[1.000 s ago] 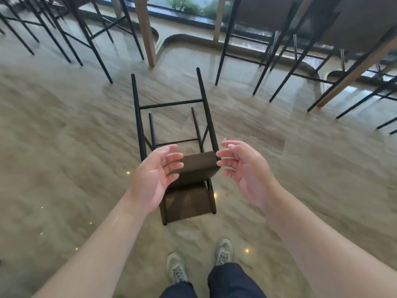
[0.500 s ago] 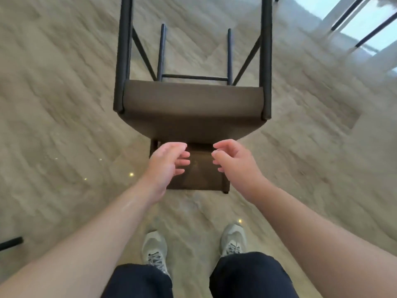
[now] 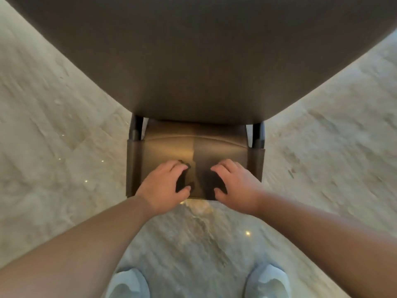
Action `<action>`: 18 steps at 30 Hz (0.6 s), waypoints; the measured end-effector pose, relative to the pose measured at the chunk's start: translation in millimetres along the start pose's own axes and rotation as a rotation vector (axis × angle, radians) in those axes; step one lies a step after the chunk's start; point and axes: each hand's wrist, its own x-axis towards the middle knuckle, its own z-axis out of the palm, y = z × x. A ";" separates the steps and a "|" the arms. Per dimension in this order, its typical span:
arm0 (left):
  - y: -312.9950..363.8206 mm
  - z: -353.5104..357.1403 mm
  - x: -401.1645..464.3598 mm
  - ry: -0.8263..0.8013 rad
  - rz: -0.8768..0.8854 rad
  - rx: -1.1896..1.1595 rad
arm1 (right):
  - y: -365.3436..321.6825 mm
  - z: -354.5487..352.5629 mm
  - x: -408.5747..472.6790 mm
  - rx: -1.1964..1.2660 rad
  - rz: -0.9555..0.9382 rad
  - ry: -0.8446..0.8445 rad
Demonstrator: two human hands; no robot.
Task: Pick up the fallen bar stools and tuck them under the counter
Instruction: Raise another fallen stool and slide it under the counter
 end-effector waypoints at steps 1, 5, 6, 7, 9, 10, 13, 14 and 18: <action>-3.6 11.1 1.8 -0.008 0.037 0.069 | 5.2 11.5 0.7 -0.068 -0.038 0.017; -19.8 49.4 6.6 -0.050 0.116 0.298 | 17.7 49.4 0.4 -0.275 -0.100 0.059; -23.8 54.9 8.0 -0.039 0.136 0.349 | 19.7 55.4 1.2 -0.321 -0.115 0.057; -27.5 58.9 8.8 -0.024 0.160 0.411 | 21.5 60.2 1.9 -0.358 -0.129 0.050; -33.4 63.7 8.6 -0.008 0.203 0.542 | 25.3 65.7 4.0 -0.424 -0.153 0.034; -35.5 64.7 7.5 -0.008 0.216 0.591 | 26.3 66.6 4.9 -0.455 -0.163 0.026; -39.8 62.0 6.0 0.017 0.287 0.657 | 26.3 65.0 8.7 -0.502 -0.186 0.022; -40.8 59.9 6.7 0.020 0.329 0.671 | 25.4 64.2 9.7 -0.503 -0.196 0.032; -47.9 59.2 10.7 -0.029 0.449 0.757 | 20.6 70.3 13.4 -0.522 -0.248 0.021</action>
